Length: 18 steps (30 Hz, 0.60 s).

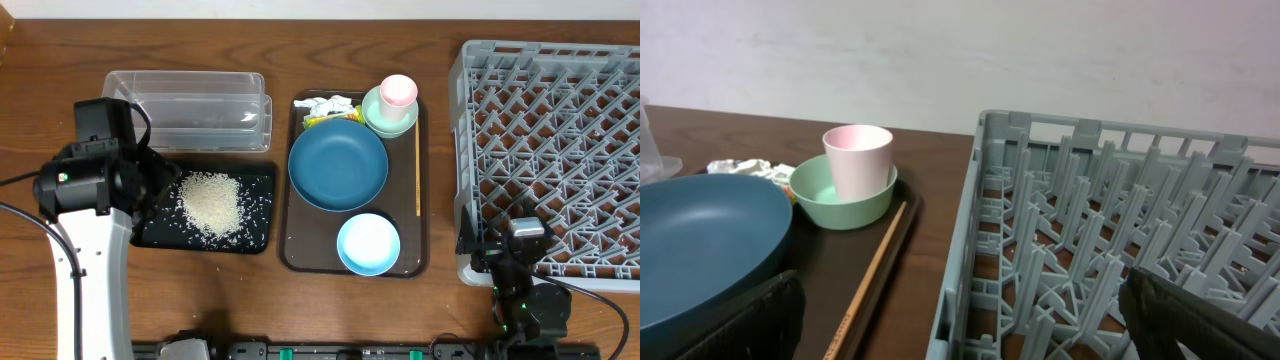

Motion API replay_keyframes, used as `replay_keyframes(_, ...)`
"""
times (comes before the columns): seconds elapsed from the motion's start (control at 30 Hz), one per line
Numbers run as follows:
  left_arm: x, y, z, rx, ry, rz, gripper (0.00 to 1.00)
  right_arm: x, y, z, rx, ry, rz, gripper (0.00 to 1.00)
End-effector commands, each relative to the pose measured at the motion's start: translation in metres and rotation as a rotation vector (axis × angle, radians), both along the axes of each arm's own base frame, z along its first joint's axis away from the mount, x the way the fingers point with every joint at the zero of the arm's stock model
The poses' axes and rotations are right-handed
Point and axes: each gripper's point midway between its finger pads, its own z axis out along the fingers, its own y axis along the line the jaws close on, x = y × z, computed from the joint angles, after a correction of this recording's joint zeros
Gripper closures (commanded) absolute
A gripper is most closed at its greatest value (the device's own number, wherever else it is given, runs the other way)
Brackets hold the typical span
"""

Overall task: Sort waste into correct bins and load items into the dishwasher rack
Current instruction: 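Raise the right arm and move the right gripper over the blue bowl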

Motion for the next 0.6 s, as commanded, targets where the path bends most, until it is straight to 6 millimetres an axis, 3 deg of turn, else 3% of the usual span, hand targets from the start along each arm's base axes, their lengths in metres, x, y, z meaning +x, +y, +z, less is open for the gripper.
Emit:
replay_keyframes(0.0, 0.001, 0.0, 0.004, -0.006, -0.011, 0.011, 0.13, -0.001, 0.005, 0.004, 0.012, -0.018, 0.027, 0.01)
replay_keyframes(0.13, 0.001, 0.0, 0.004, -0.006, -0.011, 0.011, 0.12, -0.01, 0.043, 0.008, 0.24, 0.017, 0.243, 0.01)
replay_keyframes(0.23, 0.001, 0.0, 0.004, -0.006, -0.011, 0.011, 0.12, -0.033, 0.087, 0.015, 0.593, 0.164, 0.503, 0.01)
replay_keyframes(0.3, 0.001, 0.0, 0.004, -0.006, -0.011, 0.011, 0.12, -0.046, 0.102, 0.013, 0.785, 0.297, 0.589, 0.01)
replay_keyframes(0.4, 0.001, 0.0, 0.004, -0.006, -0.011, 0.011, 0.12, -0.051, 0.107, 0.013, 1.012, 0.428, 0.584, 0.01)
replay_keyframes(0.57, 0.001, 0.0, 0.004, -0.006, -0.011, 0.011, 0.12, -0.053, 0.109, 0.018, 1.122, 0.478, 0.59, 0.01)
